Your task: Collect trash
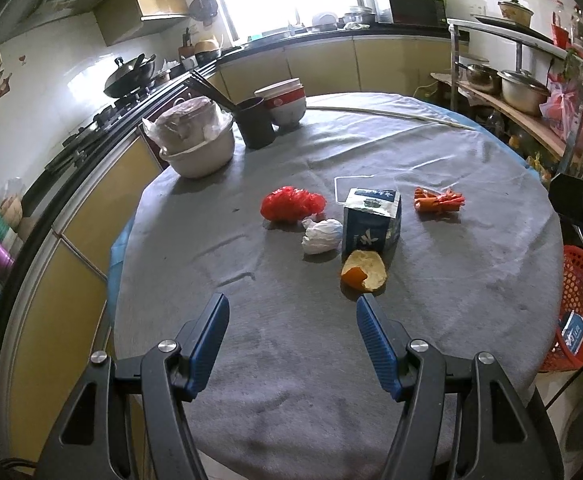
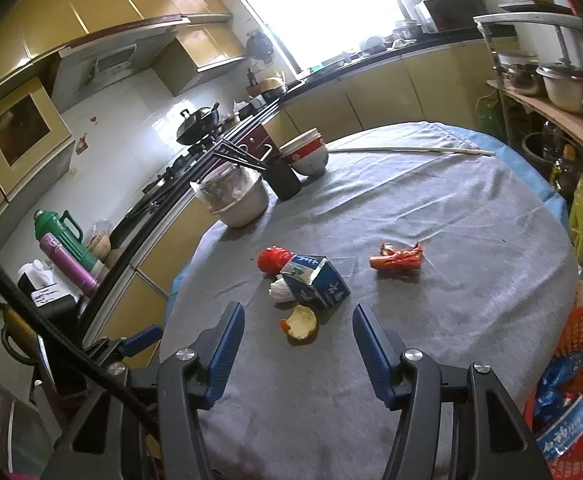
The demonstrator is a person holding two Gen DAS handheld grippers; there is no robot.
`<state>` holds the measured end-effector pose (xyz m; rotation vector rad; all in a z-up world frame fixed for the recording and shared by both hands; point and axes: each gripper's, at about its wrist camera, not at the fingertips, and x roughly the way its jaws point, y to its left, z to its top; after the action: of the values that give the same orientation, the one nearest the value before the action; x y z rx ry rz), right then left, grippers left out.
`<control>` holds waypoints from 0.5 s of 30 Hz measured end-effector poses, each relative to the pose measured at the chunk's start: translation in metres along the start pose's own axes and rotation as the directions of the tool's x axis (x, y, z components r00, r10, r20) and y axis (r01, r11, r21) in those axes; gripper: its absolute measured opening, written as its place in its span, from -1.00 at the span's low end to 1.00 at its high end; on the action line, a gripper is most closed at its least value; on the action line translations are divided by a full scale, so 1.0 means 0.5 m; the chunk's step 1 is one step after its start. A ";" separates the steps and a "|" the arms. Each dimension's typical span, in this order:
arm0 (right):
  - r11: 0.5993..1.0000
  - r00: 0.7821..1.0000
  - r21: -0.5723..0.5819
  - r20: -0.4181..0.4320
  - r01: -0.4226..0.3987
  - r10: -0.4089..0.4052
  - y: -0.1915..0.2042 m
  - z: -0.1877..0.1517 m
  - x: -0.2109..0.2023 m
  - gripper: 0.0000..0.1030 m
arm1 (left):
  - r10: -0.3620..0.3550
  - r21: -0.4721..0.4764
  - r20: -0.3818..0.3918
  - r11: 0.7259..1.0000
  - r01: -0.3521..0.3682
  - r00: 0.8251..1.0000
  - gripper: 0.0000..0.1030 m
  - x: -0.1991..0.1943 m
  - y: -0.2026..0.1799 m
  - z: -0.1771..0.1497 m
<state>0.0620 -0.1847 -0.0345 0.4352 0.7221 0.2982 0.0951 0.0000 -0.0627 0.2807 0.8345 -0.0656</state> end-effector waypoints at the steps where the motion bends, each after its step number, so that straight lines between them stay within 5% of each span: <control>1: 1.000 1.000 -0.001 -0.001 -0.002 0.002 0.002 0.002 0.004 0.18 | 0.000 -0.002 -0.002 1.000 0.000 1.000 0.30 0.002 0.002 0.000; 15: 1.000 1.000 0.002 -0.018 -0.017 0.017 0.004 0.008 0.024 0.18 | 0.011 -0.016 -0.013 1.000 -0.011 1.000 0.30 0.011 0.014 0.006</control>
<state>0.0731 -0.1790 -0.0380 0.4407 0.7367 0.3183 0.1024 0.0061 -0.0632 0.2707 0.8454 -0.0468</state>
